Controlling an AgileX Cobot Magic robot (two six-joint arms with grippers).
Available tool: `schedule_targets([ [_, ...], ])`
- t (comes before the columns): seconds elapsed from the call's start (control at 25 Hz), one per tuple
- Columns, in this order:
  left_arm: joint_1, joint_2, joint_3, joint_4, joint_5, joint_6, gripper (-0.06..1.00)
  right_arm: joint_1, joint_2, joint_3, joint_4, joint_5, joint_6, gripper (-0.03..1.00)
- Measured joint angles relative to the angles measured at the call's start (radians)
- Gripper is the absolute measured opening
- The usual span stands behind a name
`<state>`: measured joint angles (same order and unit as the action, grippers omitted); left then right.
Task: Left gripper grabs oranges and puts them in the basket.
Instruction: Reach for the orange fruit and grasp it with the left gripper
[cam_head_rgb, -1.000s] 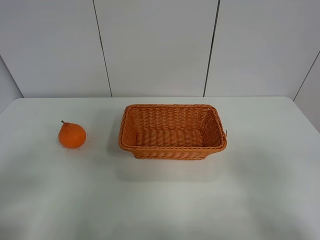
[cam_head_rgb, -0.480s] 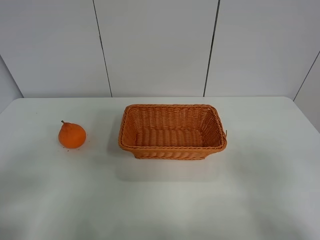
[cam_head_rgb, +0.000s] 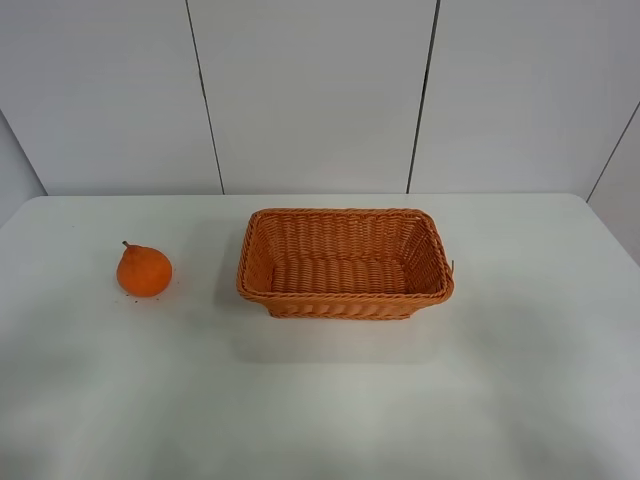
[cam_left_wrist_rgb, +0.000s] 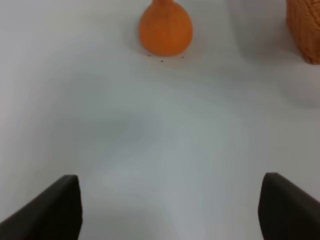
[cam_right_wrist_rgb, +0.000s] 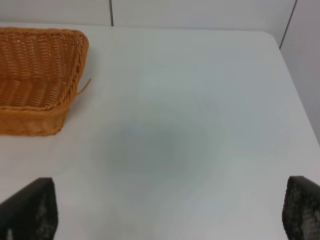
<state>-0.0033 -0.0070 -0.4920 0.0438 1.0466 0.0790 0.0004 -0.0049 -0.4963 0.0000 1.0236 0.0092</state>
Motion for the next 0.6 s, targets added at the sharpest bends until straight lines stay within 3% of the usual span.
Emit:
schedule_targets([
  [0.16, 0.0, 0.0, 0.0, 0.056, 0.0, 0.0, 0.82, 0.0, 0.0, 0.0, 0.0, 0.0, 0.0, 0.69],
  [0.44, 0.0, 0.0, 0.0, 0.066, -0.005, 0.0, 0.82, 0.0, 0.0, 0.0, 0.0, 0.0, 0.0, 0.69],
  [0.6, 0.0, 0.0, -0.004, 0.062, -0.02, 0.0, 0.91, 0.0, 0.0, 0.0, 0.0, 0.0, 0.0, 0.69],
])
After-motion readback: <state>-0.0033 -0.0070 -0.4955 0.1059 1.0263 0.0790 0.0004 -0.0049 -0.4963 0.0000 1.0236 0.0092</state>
